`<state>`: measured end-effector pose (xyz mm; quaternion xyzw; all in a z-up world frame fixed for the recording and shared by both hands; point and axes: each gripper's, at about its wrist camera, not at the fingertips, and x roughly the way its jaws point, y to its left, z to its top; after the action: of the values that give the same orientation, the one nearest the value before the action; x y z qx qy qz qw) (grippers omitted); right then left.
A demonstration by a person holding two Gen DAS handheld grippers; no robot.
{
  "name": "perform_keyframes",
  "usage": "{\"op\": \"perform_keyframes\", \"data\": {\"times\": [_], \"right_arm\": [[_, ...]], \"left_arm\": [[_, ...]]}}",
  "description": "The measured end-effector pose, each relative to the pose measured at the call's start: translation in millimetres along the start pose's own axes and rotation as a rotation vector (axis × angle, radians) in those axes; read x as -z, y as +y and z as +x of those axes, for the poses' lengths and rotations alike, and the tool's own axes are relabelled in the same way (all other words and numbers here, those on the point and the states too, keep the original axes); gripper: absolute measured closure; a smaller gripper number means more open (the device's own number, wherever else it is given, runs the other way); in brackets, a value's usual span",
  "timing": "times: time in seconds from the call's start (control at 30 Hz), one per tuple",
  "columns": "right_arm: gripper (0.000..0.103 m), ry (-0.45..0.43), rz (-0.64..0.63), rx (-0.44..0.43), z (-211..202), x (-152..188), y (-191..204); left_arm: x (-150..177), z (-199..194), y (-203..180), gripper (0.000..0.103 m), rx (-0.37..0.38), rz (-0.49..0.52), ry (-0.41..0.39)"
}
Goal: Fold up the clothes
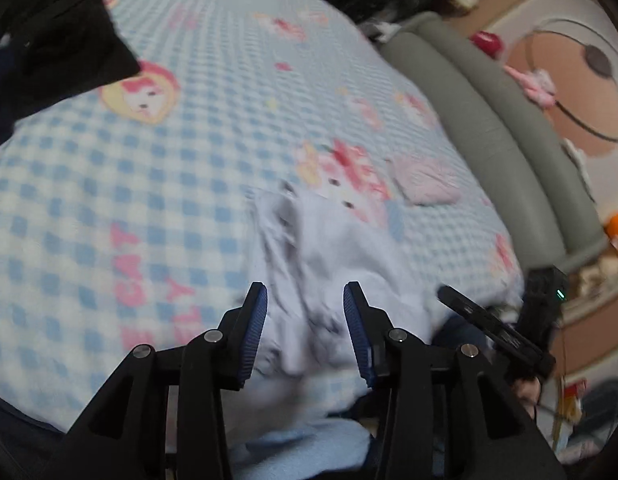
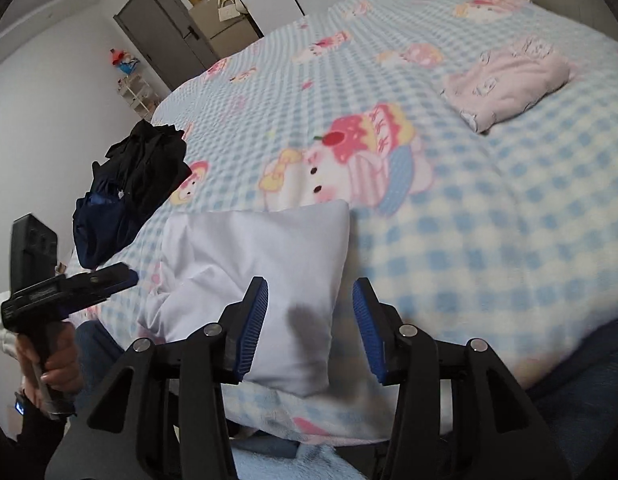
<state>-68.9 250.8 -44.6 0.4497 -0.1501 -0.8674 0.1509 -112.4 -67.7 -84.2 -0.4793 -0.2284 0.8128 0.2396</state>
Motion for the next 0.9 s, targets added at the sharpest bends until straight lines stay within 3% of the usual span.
{"op": "perform_keyframes", "data": {"times": [0.13,0.23,0.27,0.3,0.5,0.6,0.7,0.77,0.9], "right_arm": [[0.058,0.010,-0.016,0.006,9,5,5],[0.051,0.017,-0.028,0.011,16,9,8],[0.049,0.019,-0.032,0.012,18,10,9],[0.048,0.022,-0.036,0.014,21,11,10],[0.042,0.036,-0.060,0.023,35,19,17],[0.047,0.043,-0.074,0.029,42,22,21],[0.047,0.068,-0.082,0.034,57,25,20],[0.046,0.090,-0.038,-0.018,59,25,15],[0.046,0.059,-0.095,0.027,45,25,20]], "left_arm": [[14,21,-8,0.061,0.067,0.005,0.052],[23,45,-6,0.064,0.037,0.010,0.115],[24,53,-6,0.078,0.010,0.009,0.132],[24,56,-8,0.084,-0.008,0.013,0.136],[15,-1,-45,0.089,-0.042,0.147,-0.057],[18,7,-25,0.089,-0.122,0.120,-0.025],[27,28,24,0.089,-0.134,-0.018,0.055],[28,29,29,0.088,-0.141,-0.031,0.049],[23,14,21,0.084,-0.203,-0.008,-0.011]]}}
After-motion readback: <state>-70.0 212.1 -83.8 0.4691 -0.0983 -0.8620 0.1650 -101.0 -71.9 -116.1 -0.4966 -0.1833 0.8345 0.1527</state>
